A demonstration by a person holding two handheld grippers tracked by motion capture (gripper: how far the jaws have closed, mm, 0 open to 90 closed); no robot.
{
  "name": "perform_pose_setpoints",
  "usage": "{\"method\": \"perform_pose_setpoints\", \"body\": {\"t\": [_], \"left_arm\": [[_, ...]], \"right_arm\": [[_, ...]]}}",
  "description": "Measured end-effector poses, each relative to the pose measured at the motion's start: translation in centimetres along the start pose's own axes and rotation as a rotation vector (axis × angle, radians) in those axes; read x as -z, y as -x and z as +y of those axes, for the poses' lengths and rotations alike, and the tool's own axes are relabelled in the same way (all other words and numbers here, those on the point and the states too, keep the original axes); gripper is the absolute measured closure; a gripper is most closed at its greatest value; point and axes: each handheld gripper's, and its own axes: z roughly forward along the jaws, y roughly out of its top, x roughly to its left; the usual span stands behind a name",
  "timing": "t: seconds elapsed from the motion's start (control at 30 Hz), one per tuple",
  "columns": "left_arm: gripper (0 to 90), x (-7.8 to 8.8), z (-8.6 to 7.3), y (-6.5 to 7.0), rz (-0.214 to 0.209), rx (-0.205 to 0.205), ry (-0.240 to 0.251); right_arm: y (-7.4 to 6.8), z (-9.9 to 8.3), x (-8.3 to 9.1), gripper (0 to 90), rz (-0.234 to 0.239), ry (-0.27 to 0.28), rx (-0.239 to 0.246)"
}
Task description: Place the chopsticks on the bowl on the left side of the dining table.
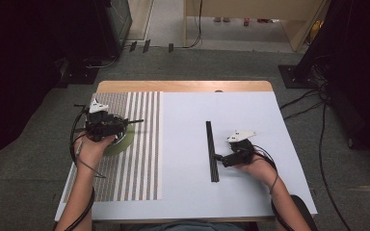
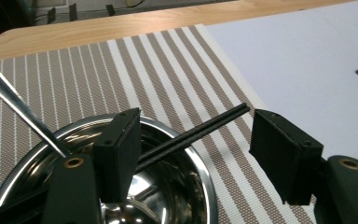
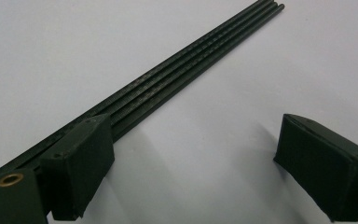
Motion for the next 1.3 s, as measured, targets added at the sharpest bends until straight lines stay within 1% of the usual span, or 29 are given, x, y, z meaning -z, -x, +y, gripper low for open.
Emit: {"method": "perform_pose_setpoints", "body": {"t": [0.2, 0.3, 0.4, 0.7, 0.9, 1.03, 1.07, 1.13, 1.2, 1.23, 1.3], "left_arm": [[32.3, 0.1, 0.2, 1.4, -0.018, -0.026, 0.01], [31.4, 0.0, 0.2, 2.0, -0.019, -0.051, 0.012], [30.0, -0.2, 0.1, 2.6, -0.032, -0.058, 0.016], [28.9, -1.1, 0.0, 4.3, -0.067, -0.094, -0.001], [28.8, -1.4, -0.2, 5.1, -0.077, -0.105, -0.002], [28.5, -1.8, -0.3, 5.9, -0.085, -0.122, -0.007], [28.3, -1.9, -0.3, 6.0, -0.094, -0.12, -0.007], [27.2, -2.1, -0.4, 6.4, -0.103, -0.125, -0.015], [27.2, -2.3, -0.5, 6.7, -0.103, -0.14, -0.026], [26.9, -2.4, -0.6, 6.8, -0.11, -0.147, -0.027], [26.2, -2.4, -0.6, 7.1, -0.116, -0.148, -0.029]], "right_arm": [[0.0, 0.0, 0.0, 10.9, 0.0, 0.0, 0.001], [0.0, 0.0, 0.0, 10.9, 0.0, 0.001, 0.001], [0.0, 0.0, 0.0, 10.9, 0.0, 0.0, 0.001], [0.0, 0.0, 0.0, 10.9, 0.0, 0.0, 0.001], [0.0, 0.0, 0.0, 10.9, 0.0, 0.0, 0.002], [0.0, 0.0, 0.0, 10.9, 0.0, 0.0, 0.001], [0.0, 0.0, 0.0, 10.9, 0.0, 0.0, 0.002], [0.0, 0.0, 0.0, 10.9, 0.0, 0.0, 0.001], [0.0, 0.0, 0.0, 10.9, 0.0, 0.0, 0.002], [0.0, 0.0, 0.0, 10.9, 0.0, 0.0, 0.001], [0.0, 0.0, 0.0, 10.9, 0.0, 0.001, 0.002]]}}
